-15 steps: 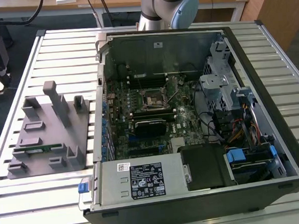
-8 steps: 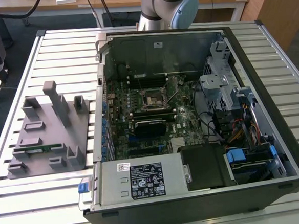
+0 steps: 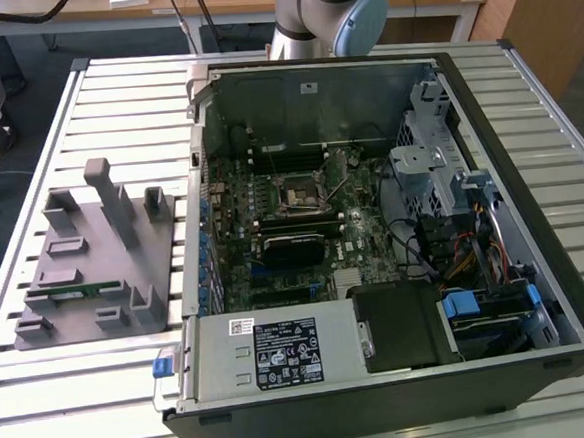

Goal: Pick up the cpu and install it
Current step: 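Pick up the cpu and move it towards the insertion slot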

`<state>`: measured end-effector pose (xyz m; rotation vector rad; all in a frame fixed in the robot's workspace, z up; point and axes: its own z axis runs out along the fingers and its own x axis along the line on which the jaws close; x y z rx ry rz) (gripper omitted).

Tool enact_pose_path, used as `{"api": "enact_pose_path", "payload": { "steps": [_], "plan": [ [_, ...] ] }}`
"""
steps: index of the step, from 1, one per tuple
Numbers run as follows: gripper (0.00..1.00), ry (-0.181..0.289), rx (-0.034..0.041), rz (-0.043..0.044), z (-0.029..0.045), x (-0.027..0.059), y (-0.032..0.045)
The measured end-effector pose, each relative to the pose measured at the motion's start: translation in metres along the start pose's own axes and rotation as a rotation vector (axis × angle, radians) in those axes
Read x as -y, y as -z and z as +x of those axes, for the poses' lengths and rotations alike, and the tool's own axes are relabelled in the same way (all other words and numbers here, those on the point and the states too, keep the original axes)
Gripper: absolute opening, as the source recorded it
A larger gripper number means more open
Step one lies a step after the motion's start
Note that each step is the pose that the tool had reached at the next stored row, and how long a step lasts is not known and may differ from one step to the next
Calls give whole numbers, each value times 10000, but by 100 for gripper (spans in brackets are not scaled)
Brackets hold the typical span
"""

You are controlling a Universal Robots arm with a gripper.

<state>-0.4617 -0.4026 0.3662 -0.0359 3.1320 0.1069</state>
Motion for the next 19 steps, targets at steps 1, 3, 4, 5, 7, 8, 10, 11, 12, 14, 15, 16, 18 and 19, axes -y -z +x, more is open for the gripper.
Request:
{"api": "enact_pose_path", "payload": {
  "steps": [1,3,4,5,7,8,10,11,12,14,15,16,18,19],
  "plan": [
    [53,-1,0,0,0,-1,14],
    [53,-3,2,-1,0,-5,42],
    [53,-5,1,0,0,-7,56],
    [53,-7,2,-1,-1,-9,69],
    [53,-10,2,-1,-1,-13,98],
    [53,-12,2,-1,-1,-15,112],
    [53,-15,2,0,-2,-17,138],
    [53,-15,1,0,-1,-18,149],
    [53,-16,1,0,-2,-19,161],
    [53,-18,2,0,-2,-21,188],
    [53,-19,2,0,-2,-23,202],
    [53,-20,2,0,-2,-24,215],
    [53,-22,3,-1,-2,-27,244],
    [53,-24,3,0,-2,-29,258]
  ]
}}
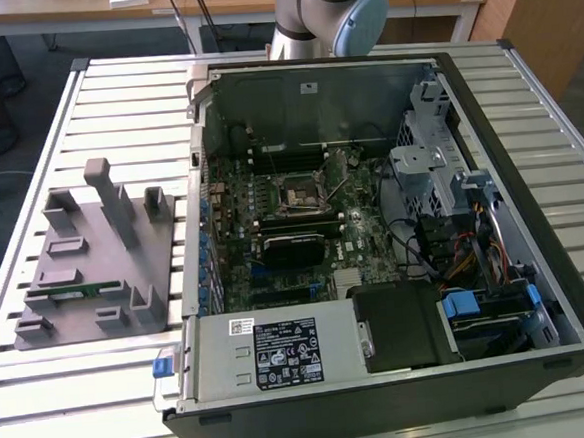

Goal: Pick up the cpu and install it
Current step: 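Pick up the cpu and move it towards the insertion slot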

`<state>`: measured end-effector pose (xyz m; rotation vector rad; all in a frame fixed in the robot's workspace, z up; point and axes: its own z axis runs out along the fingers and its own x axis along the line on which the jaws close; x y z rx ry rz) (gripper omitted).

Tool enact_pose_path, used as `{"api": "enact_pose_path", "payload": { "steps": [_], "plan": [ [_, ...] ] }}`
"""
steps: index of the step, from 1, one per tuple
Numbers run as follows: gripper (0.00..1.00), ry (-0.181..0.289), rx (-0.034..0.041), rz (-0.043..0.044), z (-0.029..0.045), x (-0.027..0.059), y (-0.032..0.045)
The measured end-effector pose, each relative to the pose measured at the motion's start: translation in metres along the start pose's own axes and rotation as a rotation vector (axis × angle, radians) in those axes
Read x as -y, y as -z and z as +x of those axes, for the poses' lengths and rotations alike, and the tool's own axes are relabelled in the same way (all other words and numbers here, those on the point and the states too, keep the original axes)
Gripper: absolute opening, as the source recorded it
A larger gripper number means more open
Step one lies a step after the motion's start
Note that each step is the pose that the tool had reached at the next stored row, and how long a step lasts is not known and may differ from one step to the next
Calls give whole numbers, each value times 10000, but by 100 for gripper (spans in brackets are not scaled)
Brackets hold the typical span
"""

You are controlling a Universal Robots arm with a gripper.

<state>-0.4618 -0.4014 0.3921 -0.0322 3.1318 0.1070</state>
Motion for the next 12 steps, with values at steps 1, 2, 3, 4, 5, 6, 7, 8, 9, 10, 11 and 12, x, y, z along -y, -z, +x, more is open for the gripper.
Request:
{"api": "enact_pose_path", "payload": {
  "steps": [1,2,3,4,5,6,7,8,9,10,11,12],
  "plan": [
    [53,-1,0,0,0,-2,14],
    [53,-2,0,0,0,-3,27],
    [53,-4,1,0,0,-5,39],
    [53,-5,1,0,0,-6,47],
    [53,-5,3,-1,0,-7,46],
    [53,-5,2,-1,0,-7,47],
    [53,-6,2,-1,0,-7,47],
    [53,-5,1,0,0,-7,47],
    [53,-5,0,0,0,-7,48],
    [53,-5,-1,1,0,-7,48],
    [53,-6,-1,0,-2,-8,49],
    [53,-7,-2,1,-8,-8,49]
  ]
}}
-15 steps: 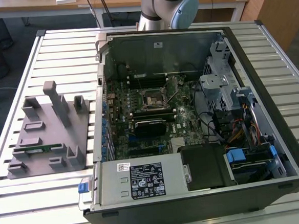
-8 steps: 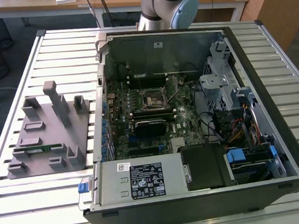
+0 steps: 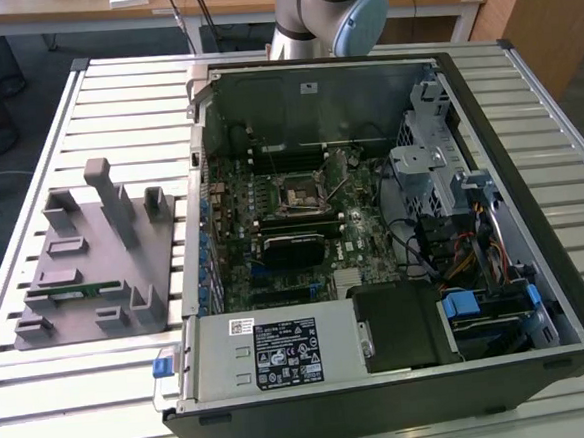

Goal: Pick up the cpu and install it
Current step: 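Pick up the cpu and move it towards the insertion slot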

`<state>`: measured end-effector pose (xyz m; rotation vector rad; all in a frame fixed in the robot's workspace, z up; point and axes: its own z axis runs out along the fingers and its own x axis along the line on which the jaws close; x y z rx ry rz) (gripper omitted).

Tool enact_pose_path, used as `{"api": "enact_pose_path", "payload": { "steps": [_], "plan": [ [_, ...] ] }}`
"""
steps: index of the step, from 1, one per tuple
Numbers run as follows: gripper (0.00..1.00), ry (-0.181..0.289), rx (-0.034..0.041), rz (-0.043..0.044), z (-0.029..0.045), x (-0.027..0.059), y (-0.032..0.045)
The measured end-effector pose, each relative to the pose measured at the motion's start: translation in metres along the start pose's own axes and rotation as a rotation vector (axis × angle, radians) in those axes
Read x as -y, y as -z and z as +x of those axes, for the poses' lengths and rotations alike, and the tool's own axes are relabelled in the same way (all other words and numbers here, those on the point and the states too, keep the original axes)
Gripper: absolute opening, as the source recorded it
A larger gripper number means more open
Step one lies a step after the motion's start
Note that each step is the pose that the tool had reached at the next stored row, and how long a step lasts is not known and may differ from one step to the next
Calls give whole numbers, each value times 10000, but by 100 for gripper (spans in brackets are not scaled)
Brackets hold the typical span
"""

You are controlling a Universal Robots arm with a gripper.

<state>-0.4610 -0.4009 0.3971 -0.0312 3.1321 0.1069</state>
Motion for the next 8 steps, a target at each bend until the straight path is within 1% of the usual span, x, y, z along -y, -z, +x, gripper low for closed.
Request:
{"api": "enact_pose_path", "payload": {
  "steps": [3,6,8],
  "plan": [
    [53,1,2,-1,-29,1,-2],
    [53,1,1,-1,-113,3,-2],
    [53,1,5,-2,-125,3,-4]
  ]
}}
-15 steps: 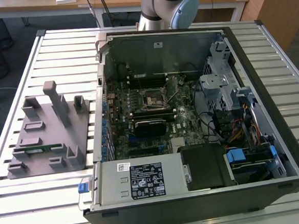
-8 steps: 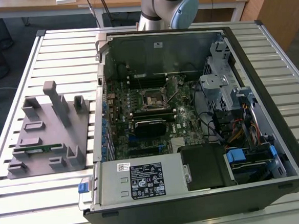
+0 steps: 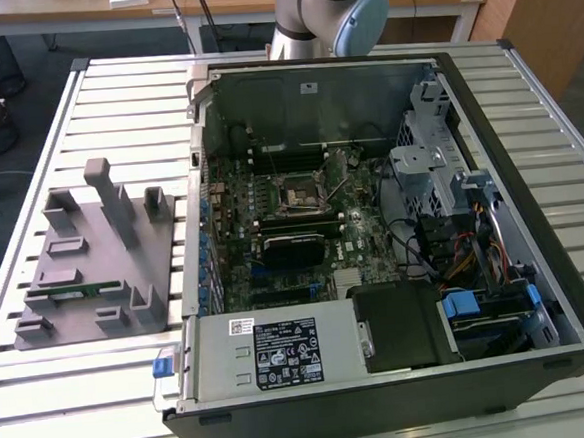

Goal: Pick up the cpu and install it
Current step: 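Pick up the cpu and move it towards the insertion slot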

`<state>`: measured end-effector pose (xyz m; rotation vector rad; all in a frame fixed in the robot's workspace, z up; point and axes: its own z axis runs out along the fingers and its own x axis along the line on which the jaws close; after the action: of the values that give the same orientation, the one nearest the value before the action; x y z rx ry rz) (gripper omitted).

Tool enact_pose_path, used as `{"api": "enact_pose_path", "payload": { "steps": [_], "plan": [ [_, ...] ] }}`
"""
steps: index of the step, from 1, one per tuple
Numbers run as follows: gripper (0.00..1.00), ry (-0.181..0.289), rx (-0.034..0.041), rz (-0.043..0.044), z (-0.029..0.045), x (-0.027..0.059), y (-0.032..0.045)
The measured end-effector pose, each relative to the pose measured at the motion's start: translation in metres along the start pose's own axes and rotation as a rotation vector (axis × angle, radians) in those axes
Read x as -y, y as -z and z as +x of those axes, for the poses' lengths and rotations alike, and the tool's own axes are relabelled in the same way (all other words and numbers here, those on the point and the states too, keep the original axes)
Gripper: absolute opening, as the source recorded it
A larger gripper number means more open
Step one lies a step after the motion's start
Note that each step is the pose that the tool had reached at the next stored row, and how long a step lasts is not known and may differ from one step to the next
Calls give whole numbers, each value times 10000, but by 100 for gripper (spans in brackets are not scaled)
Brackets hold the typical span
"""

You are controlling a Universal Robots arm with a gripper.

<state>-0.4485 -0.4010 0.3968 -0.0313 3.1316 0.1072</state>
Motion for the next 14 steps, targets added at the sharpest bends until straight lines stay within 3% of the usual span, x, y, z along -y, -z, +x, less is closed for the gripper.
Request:
{"api": "enact_pose_path", "payload": {
  "steps": [8,14],
  "plan": [
    [53,2,-3,2,-16,1,1],
    [53,0,-1,1,-138,3,-1]
  ]
}}
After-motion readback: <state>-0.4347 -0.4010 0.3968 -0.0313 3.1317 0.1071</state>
